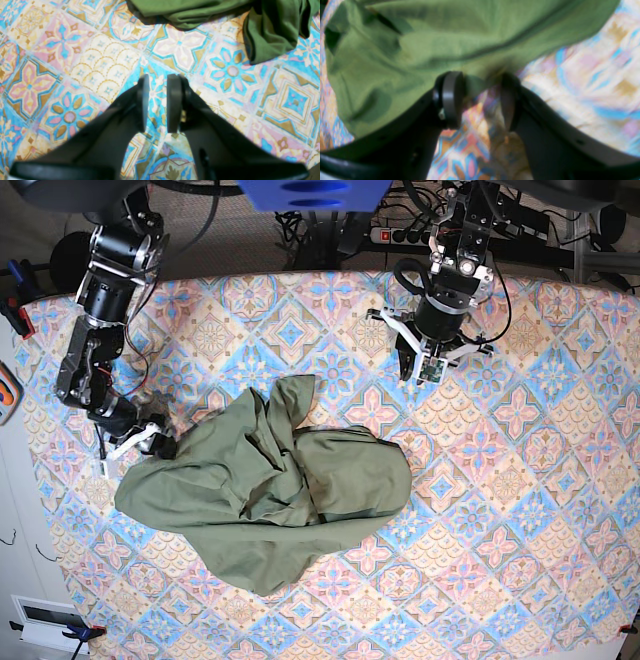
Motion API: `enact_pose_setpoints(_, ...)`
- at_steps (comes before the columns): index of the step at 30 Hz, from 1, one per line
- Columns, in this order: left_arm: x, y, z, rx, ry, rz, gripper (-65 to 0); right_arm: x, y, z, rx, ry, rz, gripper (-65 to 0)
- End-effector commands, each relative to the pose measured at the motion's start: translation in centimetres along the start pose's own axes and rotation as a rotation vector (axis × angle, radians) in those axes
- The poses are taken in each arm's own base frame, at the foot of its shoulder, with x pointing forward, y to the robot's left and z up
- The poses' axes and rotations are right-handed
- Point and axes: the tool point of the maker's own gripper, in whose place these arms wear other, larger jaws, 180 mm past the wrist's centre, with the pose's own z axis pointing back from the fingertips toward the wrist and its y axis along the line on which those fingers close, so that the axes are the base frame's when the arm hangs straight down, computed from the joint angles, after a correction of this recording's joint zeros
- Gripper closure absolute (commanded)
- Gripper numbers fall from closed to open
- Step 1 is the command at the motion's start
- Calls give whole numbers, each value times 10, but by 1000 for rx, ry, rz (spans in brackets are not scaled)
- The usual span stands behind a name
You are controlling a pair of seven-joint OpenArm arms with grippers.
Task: Layout the t-shirt on the table in an organized manner, then fold the t-shirt properly
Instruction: 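Release the shirt and regrasp its edge with the right gripper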
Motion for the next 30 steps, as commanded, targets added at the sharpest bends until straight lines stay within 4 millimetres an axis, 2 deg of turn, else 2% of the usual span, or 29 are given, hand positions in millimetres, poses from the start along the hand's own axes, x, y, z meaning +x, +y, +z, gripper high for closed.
enact_pose_setpoints(1, 9, 2, 2, 5, -36, -3, -129, 22, 3, 4, 12, -55, 18, -246)
enact_pose_setpoints(5, 9, 2, 2, 5, -36, -3, -129, 36, 8, 2, 22, -79, 28, -174)
enact_pose_setpoints(7, 9, 2, 2, 7, -36, -3, -129, 36, 8, 2, 22, -79, 28, -153)
enact_pose_setpoints(13, 9, 2, 2, 6, -36, -2, -129, 34, 8, 1, 23, -78, 21, -215)
enact_pose_setpoints(18, 9, 2, 2, 5, -36, 0, -129, 22, 8, -5, 33, -54, -11, -217)
enact_pose_setpoints(21, 9, 2, 2, 5, -36, -2, -129, 22, 9, -6, 34, -54, -12, -218)
enact_pose_setpoints(30, 9, 3, 2, 6, -36, 0, -129, 12, 27, -18, 74, -44, -37, -201)
